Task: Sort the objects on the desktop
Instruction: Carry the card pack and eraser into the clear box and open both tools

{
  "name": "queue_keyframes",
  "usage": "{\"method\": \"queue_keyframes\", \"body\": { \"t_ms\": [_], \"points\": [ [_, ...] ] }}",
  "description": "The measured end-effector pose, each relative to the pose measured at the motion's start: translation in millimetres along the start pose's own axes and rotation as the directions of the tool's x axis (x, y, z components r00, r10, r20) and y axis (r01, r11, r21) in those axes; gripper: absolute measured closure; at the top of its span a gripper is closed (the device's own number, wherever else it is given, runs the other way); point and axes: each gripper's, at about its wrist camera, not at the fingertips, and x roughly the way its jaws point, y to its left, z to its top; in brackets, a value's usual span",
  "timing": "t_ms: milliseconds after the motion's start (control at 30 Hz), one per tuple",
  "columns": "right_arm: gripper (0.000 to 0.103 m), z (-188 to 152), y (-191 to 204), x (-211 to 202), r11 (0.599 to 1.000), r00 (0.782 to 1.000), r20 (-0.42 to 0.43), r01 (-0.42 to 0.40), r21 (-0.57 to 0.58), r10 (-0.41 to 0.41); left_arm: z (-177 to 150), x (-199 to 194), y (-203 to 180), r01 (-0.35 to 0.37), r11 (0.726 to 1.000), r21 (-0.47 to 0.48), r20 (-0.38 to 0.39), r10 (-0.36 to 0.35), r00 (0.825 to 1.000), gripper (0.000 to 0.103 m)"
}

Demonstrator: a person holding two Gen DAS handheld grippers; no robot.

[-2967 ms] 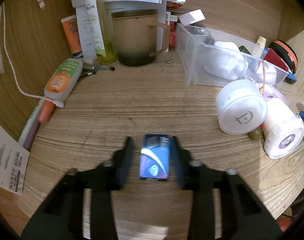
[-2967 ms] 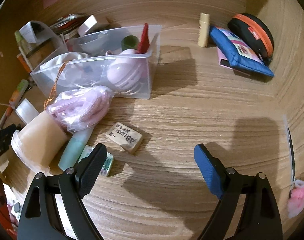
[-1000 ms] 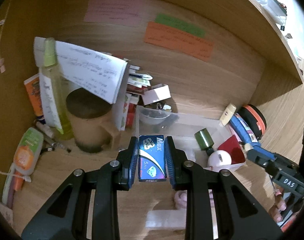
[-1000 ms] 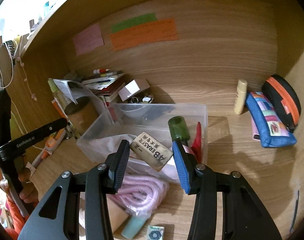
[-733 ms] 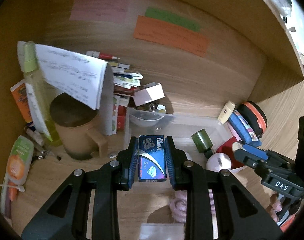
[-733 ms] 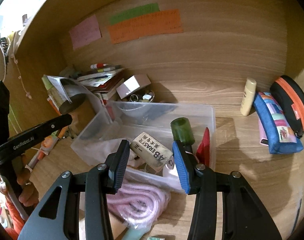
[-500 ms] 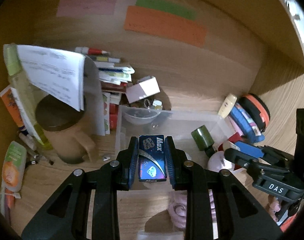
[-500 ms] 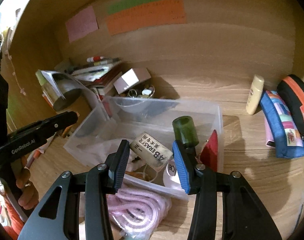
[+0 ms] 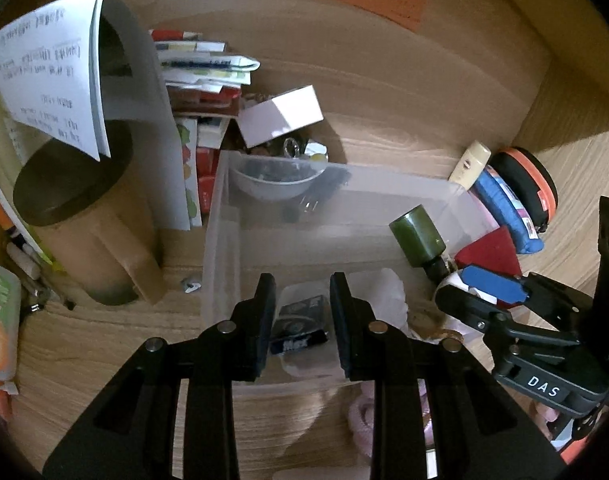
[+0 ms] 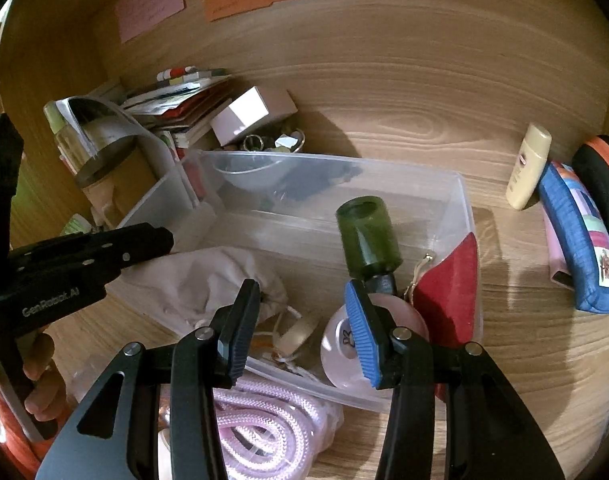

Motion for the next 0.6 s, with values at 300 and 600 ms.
{"method": "queue_keyframes", "body": {
  "t_ms": [300, 600],
  "points": [
    [0.060, 2.1, 1.8, -6.6, 1.000, 1.000, 0.010, -0.005, -0.004, 0.005, 1.4, -16.9, -4.5, 0.013, 1.000, 0.005, 0.066, -0.014, 0.998, 0.034],
    [0.035, 1.4, 3.4, -47.0, 1.000, 0.994, 0.111, 0.008, -0.004, -0.008, 6.6, -61.2, 7.6, 0.037, 0.999, -0.025, 0.151, -0.033, 0.988, 0.025]
  ]
}}
